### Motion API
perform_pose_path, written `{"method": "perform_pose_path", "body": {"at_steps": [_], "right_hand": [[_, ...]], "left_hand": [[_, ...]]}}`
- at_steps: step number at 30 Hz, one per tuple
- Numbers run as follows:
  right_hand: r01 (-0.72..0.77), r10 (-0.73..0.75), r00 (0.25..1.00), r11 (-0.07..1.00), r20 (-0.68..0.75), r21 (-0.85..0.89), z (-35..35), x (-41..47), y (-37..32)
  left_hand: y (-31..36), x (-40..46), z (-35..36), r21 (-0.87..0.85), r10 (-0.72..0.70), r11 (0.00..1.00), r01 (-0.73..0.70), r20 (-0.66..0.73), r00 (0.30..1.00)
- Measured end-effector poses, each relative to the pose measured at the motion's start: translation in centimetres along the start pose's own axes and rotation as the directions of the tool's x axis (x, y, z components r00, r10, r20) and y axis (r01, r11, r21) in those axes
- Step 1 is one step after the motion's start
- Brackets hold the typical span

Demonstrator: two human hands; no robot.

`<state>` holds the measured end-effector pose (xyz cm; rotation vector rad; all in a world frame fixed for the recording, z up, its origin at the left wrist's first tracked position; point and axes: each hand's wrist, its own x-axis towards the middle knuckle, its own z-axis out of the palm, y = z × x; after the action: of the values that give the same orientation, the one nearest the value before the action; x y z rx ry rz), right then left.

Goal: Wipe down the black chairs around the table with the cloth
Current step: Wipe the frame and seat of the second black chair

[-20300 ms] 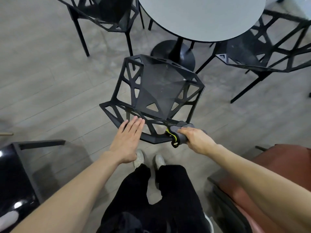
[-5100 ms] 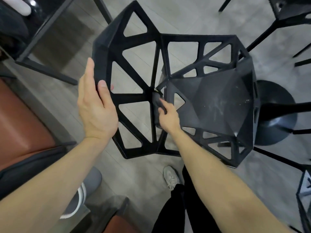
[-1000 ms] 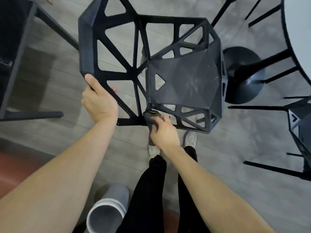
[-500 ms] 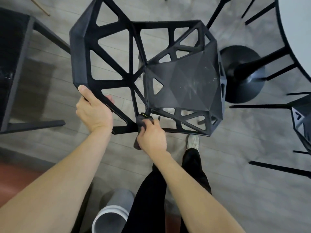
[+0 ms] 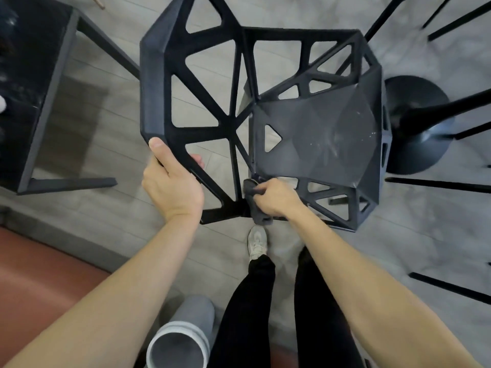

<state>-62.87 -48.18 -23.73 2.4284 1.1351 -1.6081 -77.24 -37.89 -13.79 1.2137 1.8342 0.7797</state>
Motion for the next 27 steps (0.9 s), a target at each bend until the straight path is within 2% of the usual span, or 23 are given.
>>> {"method": "perform_pose_path", "body": {"at_steps": [3,8,10,15,17,20,23,27], "right_hand": [[0.044,-0.044,0.999,0.999,-0.028,-0.016,0.3,-0.2,0.1],[-0.143,0.144,0.989,0.989,-0.022,0.029,0.3,7.6,0.2],[-0.114,0.114,0.993,0.993,0.014,0.017,-0.2,7.5,0.4],[0.015,-0.019,0.991,0.999,0.133,0.034,-0.8,-0.3,1.1],[0.045,-0.049,0.995,0.998,0.083,0.043,-0.1,0.9,1.4],[-0.025,0.025,1.000,1.000,0.013,-0.007,0.5,4.5,0.3],[-0.054,0.053,0.998,0.998,0.041,0.023,0.4,6.4,0.1],[0.040,-0.042,0.999,0.997,0.028,0.070,-0.2,0.3,1.6]], "left_hand": [[-0.1,0.2,0.2,-0.012,-0.008,1.000,0.008,-0.004,1.000],[-0.3,0.3,0.0,0.009,0.021,1.000,-0.021,0.001,1.000],[-0.3,0.4,0.1,-0.021,0.014,1.000,-0.014,-0.004,1.000],[-0.1,0.3,0.1,0.014,-0.001,1.000,0.001,-0.014,1.000],[-0.1,0.0,0.2,0.018,0.005,1.000,-0.005,-0.012,1.000],[0.4,-0.1,0.0,0.000,-0.014,1.000,0.014,-0.002,1.000],[0.6,0.2,0.0,-0.001,-0.006,1.000,0.006,-0.015,1.000],[1.1,-0.2,0.1,0.030,-0.030,0.999,0.029,0.001,1.000]]}}
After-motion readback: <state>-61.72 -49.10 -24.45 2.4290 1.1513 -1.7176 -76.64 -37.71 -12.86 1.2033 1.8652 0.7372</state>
